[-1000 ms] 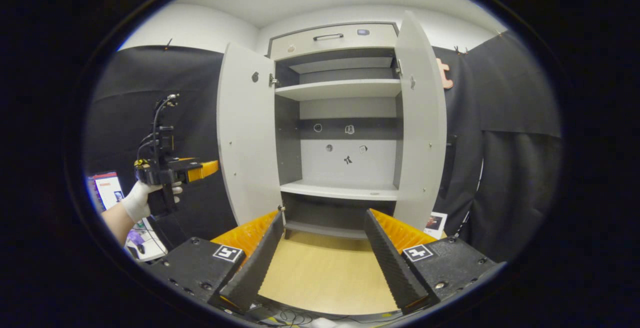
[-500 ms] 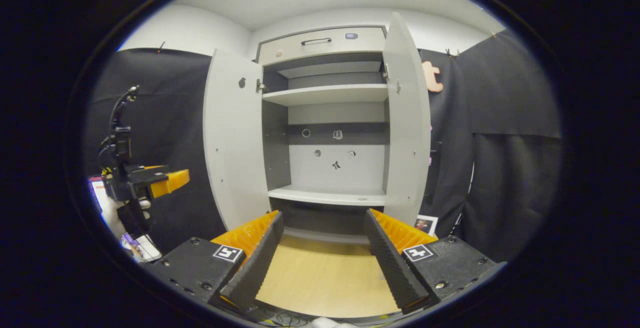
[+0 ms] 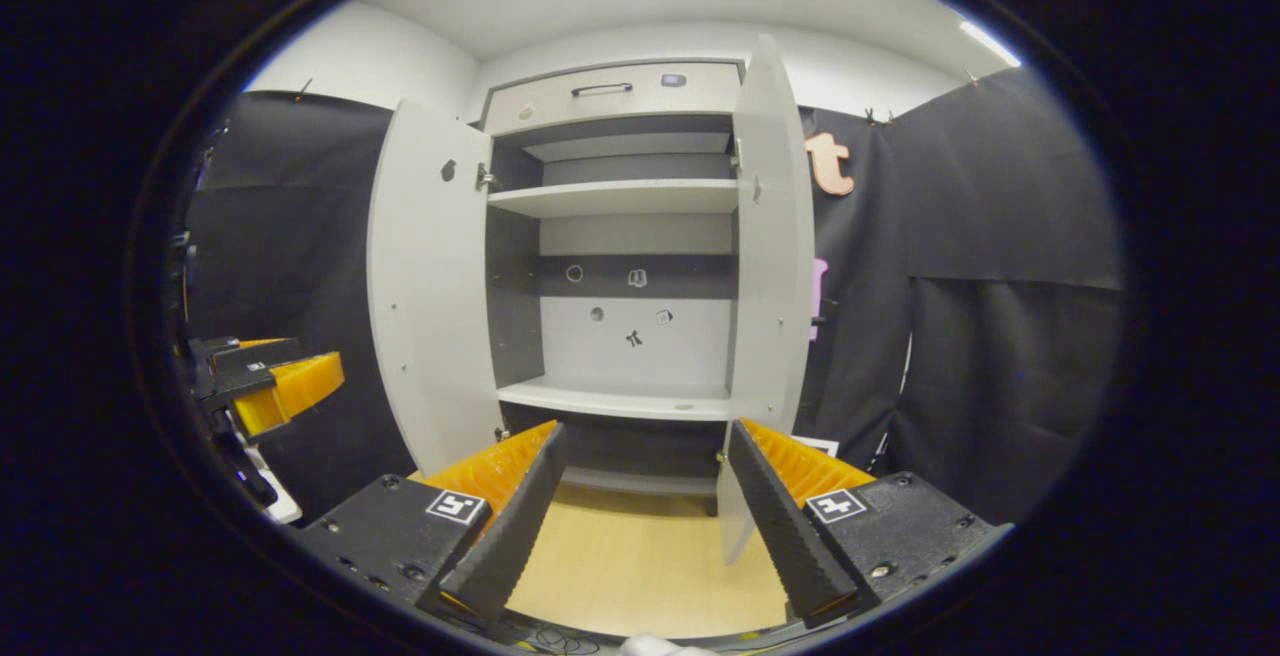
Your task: Open the right door of the double-door shoe cabinet with the right hand, and open the left door with the left hand.
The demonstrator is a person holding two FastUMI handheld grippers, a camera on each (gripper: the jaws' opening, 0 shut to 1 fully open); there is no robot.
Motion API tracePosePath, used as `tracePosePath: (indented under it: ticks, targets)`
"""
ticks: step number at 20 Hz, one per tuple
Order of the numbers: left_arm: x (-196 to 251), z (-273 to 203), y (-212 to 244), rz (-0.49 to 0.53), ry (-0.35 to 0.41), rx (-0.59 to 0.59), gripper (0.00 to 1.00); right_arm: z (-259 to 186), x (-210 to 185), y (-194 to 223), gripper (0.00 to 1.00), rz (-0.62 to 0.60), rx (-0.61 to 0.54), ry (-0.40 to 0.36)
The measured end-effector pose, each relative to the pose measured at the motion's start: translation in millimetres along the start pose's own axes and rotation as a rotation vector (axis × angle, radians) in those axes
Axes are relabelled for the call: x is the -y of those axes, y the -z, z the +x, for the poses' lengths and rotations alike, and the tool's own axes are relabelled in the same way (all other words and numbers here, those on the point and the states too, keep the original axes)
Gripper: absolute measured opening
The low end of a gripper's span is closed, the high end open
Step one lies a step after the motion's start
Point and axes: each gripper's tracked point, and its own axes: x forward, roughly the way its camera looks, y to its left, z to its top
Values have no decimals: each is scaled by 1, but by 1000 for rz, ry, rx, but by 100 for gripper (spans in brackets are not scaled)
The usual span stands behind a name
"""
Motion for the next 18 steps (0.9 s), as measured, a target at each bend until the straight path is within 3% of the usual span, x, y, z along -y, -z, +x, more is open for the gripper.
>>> tracePosePath:
  ticks: [8, 18]
  targets:
    - [10, -10, 2, -29, -14, 24, 96, -9, 13, -2, 100, 11, 21, 55]
    - [12, -9, 5, -12, -14, 14, 96, -10, 8, -2, 100, 7, 21, 50]
